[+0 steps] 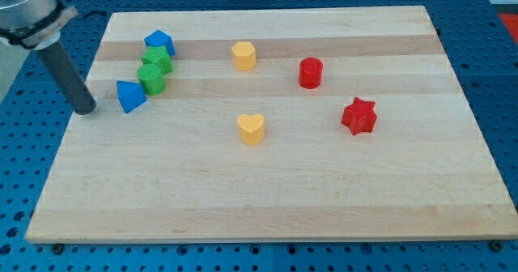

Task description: Push the blue triangle into green circle

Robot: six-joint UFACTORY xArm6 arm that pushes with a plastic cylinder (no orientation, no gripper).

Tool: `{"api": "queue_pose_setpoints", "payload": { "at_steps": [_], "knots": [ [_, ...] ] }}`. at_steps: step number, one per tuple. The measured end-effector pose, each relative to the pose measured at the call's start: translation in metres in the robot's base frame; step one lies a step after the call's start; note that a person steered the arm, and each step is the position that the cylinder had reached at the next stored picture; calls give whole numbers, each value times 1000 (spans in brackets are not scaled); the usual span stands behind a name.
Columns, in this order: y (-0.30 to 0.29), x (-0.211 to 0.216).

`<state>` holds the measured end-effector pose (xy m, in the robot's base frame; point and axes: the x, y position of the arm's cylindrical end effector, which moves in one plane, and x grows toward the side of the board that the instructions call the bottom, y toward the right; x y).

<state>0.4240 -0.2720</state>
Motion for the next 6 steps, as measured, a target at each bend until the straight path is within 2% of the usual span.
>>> {"api": "queue_pose_setpoints", "payload": {
  "at_steps": [2,3,5,6],
  "knots": [
    [62,0],
    [67,0],
    [63,52],
    [57,57]
  ]
}}
